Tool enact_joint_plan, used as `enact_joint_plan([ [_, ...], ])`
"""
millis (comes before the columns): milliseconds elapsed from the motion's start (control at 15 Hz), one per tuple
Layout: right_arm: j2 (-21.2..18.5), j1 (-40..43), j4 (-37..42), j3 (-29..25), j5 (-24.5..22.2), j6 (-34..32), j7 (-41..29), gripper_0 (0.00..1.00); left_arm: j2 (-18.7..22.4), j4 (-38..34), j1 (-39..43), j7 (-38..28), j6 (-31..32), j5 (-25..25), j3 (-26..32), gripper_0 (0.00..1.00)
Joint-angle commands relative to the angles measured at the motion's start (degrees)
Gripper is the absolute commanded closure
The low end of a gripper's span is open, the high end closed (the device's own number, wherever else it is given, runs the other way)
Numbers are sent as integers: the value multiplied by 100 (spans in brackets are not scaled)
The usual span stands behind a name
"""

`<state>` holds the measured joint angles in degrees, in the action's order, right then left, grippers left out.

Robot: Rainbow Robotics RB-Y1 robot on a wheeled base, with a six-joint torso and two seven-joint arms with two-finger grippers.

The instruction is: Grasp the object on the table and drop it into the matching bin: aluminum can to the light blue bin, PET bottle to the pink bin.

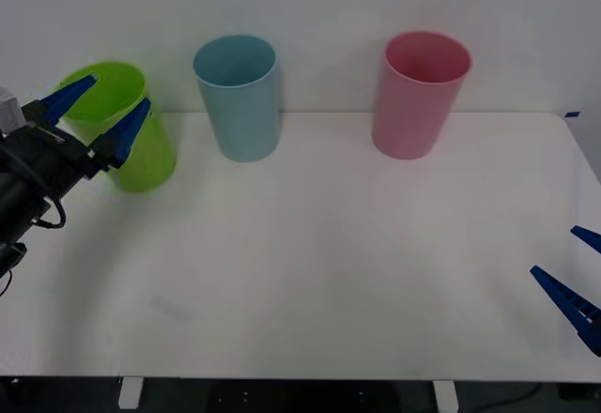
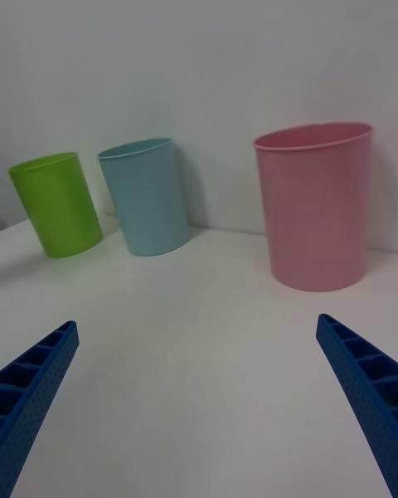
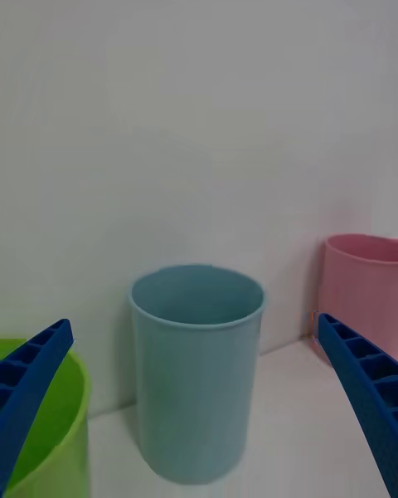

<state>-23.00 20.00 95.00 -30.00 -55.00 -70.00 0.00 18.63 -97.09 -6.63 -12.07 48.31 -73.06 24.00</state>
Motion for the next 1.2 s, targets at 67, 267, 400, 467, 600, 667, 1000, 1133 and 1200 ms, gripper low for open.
enact_joint_plan([
  [67, 0, 0, 0, 0, 0, 0, 0, 0, 26, -381, 452, -269, 398, -59, 333, 0],
  [267, 0, 0, 0, 0, 0, 0, 0, 0, 53, -644, 874, -384, 855, 20, 720, 0],
  [400, 0, 0, 0, 0, 0, 0, 0, 0, 114, -715, 1111, -436, 1224, 90, 1001, 0],
  [467, 0, 0, 0, 0, 0, 0, 0, 0, 123, -715, 1181, -445, 1409, 90, 1124, 0],
  [600, 0, 0, 0, 0, 0, 0, 0, 0, 141, -706, 1313, -436, 1857, 82, 1458, 0],
  [667, 0, 0, 0, 0, 0, 0, 0, 0, 158, -706, 1383, -428, 1998, 73, 1555, 0],
  [1000, 0, 0, 0, 0, 0, 0, 0, 0, 492, -715, 1867, -261, 2156, 55, 1660, 0],
  [1133, 0, 0, 0, 0, 0, 0, 0, 0, 510, -715, 2008, -164, 2156, -41, 1669, 0],
  [1200, 0, 0, 0, 0, 0, 0, 0, 0, 527, -715, 2069, -111, 2156, -138, 1669, 0],
])
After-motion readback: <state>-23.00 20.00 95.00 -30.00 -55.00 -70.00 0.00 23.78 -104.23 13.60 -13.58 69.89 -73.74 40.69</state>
